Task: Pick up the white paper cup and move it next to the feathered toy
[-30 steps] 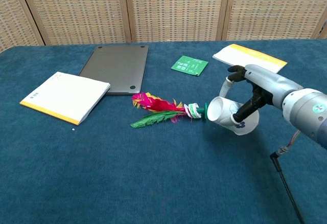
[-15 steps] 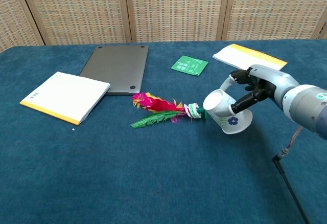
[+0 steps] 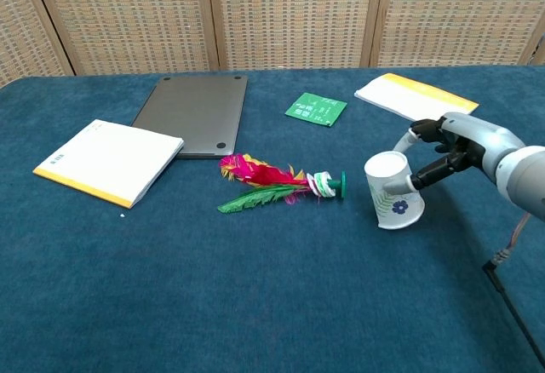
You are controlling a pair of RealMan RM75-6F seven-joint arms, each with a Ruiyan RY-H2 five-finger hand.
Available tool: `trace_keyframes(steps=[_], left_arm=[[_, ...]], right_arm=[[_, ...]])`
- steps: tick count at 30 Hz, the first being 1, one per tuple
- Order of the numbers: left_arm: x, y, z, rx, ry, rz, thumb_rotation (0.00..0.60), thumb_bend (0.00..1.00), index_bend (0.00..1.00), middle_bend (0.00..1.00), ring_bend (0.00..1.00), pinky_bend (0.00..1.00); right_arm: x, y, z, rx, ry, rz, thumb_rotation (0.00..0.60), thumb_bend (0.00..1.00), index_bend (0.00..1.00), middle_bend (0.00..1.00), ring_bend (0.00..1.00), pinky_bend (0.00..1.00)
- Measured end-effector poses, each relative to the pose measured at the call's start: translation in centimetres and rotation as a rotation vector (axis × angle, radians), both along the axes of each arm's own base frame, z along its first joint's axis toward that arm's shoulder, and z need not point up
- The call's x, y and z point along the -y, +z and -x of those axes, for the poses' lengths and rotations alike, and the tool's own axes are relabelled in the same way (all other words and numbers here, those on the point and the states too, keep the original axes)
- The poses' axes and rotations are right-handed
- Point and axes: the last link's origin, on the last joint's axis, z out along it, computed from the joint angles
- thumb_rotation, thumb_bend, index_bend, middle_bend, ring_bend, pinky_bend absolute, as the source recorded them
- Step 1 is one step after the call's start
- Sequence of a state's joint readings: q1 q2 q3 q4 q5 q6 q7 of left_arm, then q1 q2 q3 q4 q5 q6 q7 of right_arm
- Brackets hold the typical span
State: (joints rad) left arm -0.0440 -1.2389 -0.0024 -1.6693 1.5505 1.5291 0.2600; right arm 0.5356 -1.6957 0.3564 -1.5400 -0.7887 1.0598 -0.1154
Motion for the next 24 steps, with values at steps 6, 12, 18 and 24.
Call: trace_keyframes(steps=[6, 12, 18, 24], left_arm=[[-0.1, 0.1, 0.0, 0.002, 0.002, -0.004, 0.600, 0.11, 0.00, 0.00, 0.00, 0.00], [0.0, 0.2, 0.1, 0.003, 0.003, -0.007, 0.600, 0.11, 0.00, 0.00, 0.00, 0.00], [-0.1, 0.4, 0.2, 0.006, 0.008, -0.012, 0.600, 0.11, 0.00, 0.00, 0.00, 0.00], [-0.2, 0.6, 0.3, 0.012, 0.016, -0.020, 0.600, 0.11, 0.00, 0.00, 0.00, 0.00]], right_arm=[[-0.1, 0.8, 0.9, -0.027, -0.003, 0.015, 0.600, 0.26, 0.49, 0.00, 0.00, 0.00], [-0.6, 1.8, 1.7, -0.072, 0.006, 0.020, 0.600, 0.26, 0.41, 0.00, 0.00, 0.00], [-1.3, 2.7, 2.1, -0.102, 0.020, 0.018, 0.600, 0.26, 0.31, 0.00, 0.00, 0.00], [-2.1, 4.1, 2.2, -0.136, 0.062, 0.027, 0.600, 0.25, 0.25, 0.00, 0.00, 0.00]])
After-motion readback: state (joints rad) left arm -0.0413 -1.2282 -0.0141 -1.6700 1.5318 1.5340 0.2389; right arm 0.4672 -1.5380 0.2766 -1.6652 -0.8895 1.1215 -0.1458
